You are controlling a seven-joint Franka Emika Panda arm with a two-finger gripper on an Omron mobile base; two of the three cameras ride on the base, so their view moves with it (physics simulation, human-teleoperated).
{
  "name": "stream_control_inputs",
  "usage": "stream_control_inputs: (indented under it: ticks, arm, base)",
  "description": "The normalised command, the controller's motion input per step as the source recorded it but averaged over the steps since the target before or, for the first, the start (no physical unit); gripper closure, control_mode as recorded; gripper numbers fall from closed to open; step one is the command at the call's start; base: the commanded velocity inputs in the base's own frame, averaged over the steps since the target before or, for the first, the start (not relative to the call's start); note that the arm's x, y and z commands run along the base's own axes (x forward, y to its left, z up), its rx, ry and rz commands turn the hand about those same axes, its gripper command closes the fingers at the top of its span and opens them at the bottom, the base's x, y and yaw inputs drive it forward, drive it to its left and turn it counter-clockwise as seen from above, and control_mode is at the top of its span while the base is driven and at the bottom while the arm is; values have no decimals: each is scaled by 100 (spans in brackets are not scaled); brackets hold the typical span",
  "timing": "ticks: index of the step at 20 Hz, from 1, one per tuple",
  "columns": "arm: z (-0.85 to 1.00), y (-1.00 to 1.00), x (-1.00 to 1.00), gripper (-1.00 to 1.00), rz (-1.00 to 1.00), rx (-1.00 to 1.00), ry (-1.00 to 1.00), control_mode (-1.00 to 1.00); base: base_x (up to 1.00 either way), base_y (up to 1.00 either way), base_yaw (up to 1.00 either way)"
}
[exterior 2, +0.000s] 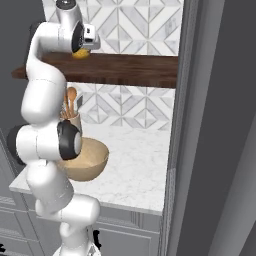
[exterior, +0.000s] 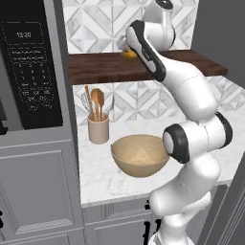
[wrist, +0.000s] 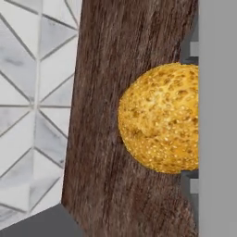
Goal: Open the cabinet, pick up the bread from the cabinet and place it in the basket. Then move the basket to the dining counter.
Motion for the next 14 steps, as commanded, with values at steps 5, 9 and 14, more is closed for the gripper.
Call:
stream_control_inputs:
  ticks: [5,9,14]
  arm:
    - [0,0,-100,100,-24,-2,-32,-100]
    - [20,0,-100,100,-31,1,-4,-100]
    - [35,0,-100,100,-35,12,1,-100]
  base:
    - [0,0,0]
    - [0,0,0]
    - [0,0,0]
